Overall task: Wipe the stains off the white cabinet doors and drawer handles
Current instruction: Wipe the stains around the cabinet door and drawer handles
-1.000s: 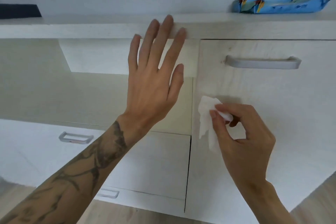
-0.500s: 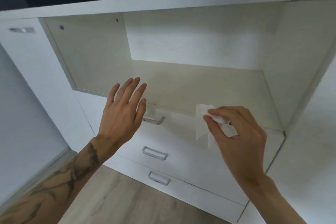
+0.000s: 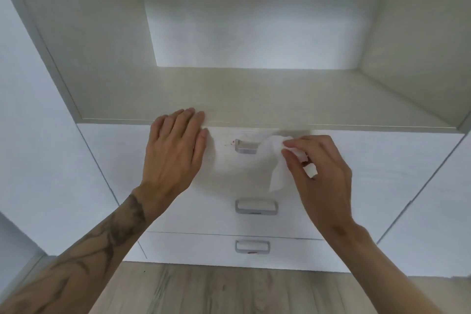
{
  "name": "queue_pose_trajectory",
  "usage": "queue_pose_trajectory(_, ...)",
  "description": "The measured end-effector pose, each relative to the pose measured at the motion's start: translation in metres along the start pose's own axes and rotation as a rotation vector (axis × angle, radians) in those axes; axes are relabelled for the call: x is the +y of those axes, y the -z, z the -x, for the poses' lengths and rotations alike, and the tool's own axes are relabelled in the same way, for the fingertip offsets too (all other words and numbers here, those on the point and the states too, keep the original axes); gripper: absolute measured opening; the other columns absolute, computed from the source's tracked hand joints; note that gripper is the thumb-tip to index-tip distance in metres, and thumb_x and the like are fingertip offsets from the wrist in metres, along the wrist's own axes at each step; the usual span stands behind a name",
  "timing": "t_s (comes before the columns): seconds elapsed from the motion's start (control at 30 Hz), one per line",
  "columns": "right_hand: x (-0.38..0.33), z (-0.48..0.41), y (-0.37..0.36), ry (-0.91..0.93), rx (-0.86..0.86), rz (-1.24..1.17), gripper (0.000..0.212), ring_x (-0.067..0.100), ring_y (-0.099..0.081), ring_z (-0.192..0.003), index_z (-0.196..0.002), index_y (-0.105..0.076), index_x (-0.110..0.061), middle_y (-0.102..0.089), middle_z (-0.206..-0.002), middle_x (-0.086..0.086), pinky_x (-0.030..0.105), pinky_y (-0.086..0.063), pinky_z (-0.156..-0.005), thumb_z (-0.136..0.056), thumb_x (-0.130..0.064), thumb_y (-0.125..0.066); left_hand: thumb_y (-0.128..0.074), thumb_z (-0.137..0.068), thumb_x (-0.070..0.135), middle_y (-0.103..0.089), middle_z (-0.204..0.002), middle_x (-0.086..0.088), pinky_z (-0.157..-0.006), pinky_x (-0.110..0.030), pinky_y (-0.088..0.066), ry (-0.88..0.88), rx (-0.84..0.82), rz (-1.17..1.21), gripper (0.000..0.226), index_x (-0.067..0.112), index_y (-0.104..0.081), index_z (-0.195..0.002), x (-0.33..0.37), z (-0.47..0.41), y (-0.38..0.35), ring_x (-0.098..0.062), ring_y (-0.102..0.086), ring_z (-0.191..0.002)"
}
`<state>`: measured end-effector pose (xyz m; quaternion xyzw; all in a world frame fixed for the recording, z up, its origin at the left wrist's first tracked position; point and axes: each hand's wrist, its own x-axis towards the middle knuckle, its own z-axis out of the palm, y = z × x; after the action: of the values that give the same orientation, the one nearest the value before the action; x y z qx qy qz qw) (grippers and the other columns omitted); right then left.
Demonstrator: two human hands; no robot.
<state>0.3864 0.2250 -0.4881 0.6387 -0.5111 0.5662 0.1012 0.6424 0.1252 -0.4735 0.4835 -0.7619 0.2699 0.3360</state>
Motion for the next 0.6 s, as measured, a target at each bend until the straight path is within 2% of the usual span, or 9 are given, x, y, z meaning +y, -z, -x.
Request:
queue_pose_trajectory(0.1,-0.004,0.004,-0.013,0.011,0.033,0.125,0.014,0.009,-0.052,-0.105,-0.107,-0.08,-0.015,-0.064,-0.113,-0.007,0.009,-0.041,-0.089,-0.094,-0.011,-0.079,-0.033,-0.113,0.028,-0.062,-0.138,-0.01,-0.108,-0.047,-0.038,-0.002,0.064,0.035,0.04,0.009,-0.061,-0.136,-0.003,0.0,-0.007,-0.032,-0.057,-0.126)
queue_pose_trajectory(0.2,0.001,0.003,-0.013,0.092,0.089,0.246,0.01,0.026,-0.053,-0.111,-0.105,-0.082,-0.015,-0.069,-0.119,0.002,0.032,-0.046,-0.092,-0.095,-0.015,-0.081,-0.033,-0.114,0.027,-0.062,-0.139,-0.012,-0.107,-0.048,-0.038,-0.025,0.085,0.044,0.041,0.008,-0.06,-0.137,-0.008,0.001,-0.012,-0.033,-0.057,-0.126)
queue_pose_trajectory(0.3,0.012,0.001,-0.012,0.247,0.101,0.311,0.007,0.031,-0.059,-0.104,-0.102,-0.083,-0.014,-0.076,-0.109,0.0,0.048,-0.047,-0.086,-0.094,-0.016,-0.082,-0.033,-0.114,0.028,-0.062,-0.14,-0.012,-0.108,-0.047,-0.037,-0.047,0.102,0.033,0.041,0.008,-0.06,-0.139,-0.011,0.001,-0.014,-0.033,-0.057,-0.127)
queue_pose_trajectory(0.4,0.017,0.0,-0.015,0.259,0.082,0.265,0.011,0.031,-0.061,-0.103,-0.104,-0.084,-0.016,-0.076,-0.104,0.0,0.049,-0.045,-0.088,-0.093,-0.018,-0.083,-0.035,-0.113,0.027,-0.063,-0.139,-0.013,-0.107,-0.047,-0.037,-0.036,0.121,0.041,0.04,0.008,-0.06,-0.138,-0.011,0.001,-0.017,-0.033,-0.057,-0.126)
queue_pose_trajectory(0.6,0.016,-0.01,-0.03,0.357,0.07,0.162,0.007,0.025,-0.061,-0.101,-0.099,-0.085,-0.017,-0.075,-0.095,0.0,0.043,-0.04,-0.093,-0.093,-0.02,-0.084,-0.037,-0.113,0.024,-0.065,-0.135,-0.013,-0.108,-0.046,-0.037,-0.024,0.177,0.049,0.039,0.007,-0.063,-0.135,-0.008,0.002,-0.021,-0.032,-0.059,-0.123)
